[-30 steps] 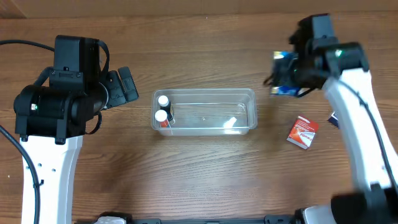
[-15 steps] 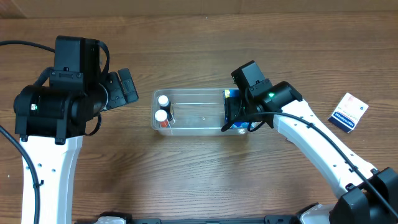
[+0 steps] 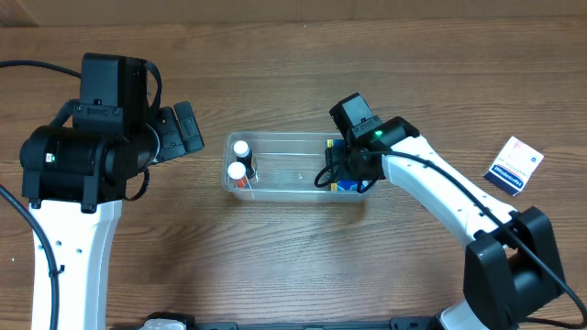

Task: Pack container
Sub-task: 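Lower the blue box upright into the container's right side, then grasp the white box with the right gripper and place it in container, then grasp the red ActiFast box with the right gripper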

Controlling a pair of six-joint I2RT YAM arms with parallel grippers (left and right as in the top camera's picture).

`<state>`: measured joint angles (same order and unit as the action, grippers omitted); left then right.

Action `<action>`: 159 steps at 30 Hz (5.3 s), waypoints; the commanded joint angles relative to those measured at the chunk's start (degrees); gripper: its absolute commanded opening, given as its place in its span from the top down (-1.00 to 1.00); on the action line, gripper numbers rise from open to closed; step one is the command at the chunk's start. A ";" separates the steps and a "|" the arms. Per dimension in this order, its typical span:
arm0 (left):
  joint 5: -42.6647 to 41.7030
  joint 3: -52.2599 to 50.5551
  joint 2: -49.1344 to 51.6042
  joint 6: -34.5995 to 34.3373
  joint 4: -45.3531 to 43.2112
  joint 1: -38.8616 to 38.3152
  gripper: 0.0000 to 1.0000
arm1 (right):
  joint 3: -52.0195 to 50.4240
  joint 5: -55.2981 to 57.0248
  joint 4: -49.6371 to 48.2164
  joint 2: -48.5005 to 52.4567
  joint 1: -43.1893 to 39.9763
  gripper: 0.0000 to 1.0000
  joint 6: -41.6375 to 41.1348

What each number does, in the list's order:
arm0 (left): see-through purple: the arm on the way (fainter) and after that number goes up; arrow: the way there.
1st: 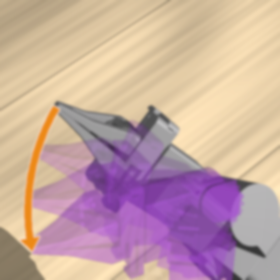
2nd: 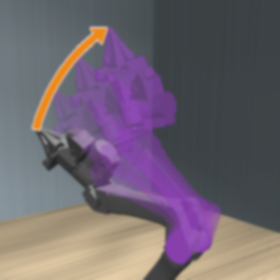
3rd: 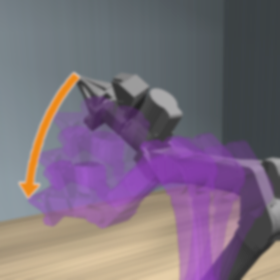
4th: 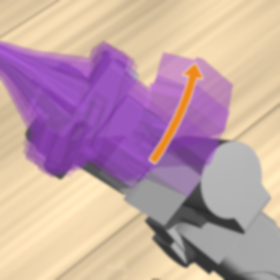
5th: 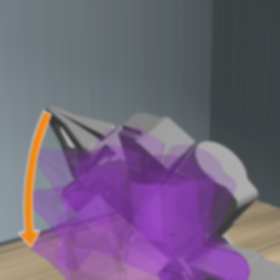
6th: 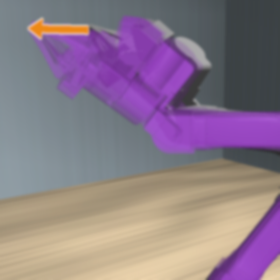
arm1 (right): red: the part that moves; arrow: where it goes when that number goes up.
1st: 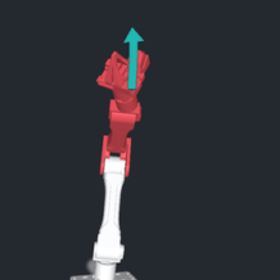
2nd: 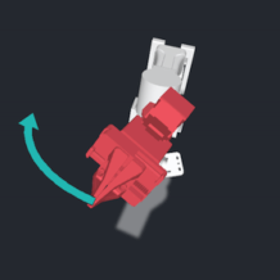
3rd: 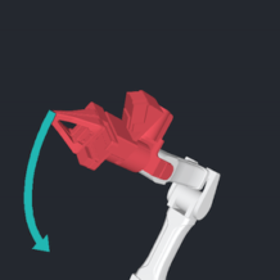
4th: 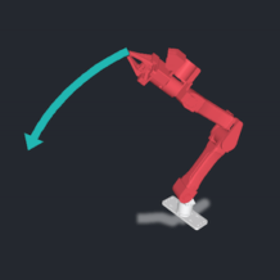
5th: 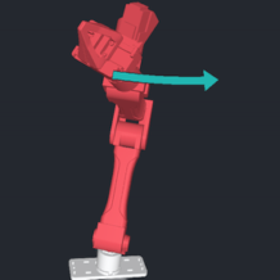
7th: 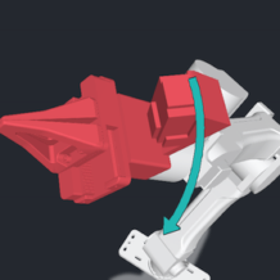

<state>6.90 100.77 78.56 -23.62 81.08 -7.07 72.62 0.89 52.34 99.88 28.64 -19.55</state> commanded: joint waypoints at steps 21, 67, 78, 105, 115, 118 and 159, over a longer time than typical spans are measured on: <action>0.61 0.52 0.13 0.92 1.01 0.31 -1.00 | 21.07 9.33 12.44 1.75 -53.22 -1.00 0.31; 0.59 0.52 0.13 0.90 0.98 0.31 -1.00 | 24.92 -1.88 16.74 -5.40 -30.01 -0.41 6.08; 0.57 0.52 0.13 0.90 1.03 0.31 -1.00 | 21.40 -1.66 13.05 -6.93 2.64 -0.44 -3.63; 0.63 0.52 0.13 0.94 1.05 0.31 -1.00 | 20.37 0.20 7.10 15.17 9.86 -1.00 -9.18; 1.03 0.52 0.13 1.40 1.75 0.31 -1.00 | 28.72 12.52 14.99 -3.58 -2.16 -1.00 -9.51; 1.03 0.52 0.13 1.38 1.79 0.31 -1.00 | 28.72 12.33 19.23 -8.24 -13.46 -1.00 -10.51; 1.01 0.52 0.13 1.36 1.40 0.31 -1.00 | -15.10 -1.29 -4.13 -7.69 -37.59 -0.29 -1.68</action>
<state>7.16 100.77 78.56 -23.55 82.74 -7.07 53.39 2.35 46.57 94.28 -8.97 -21.28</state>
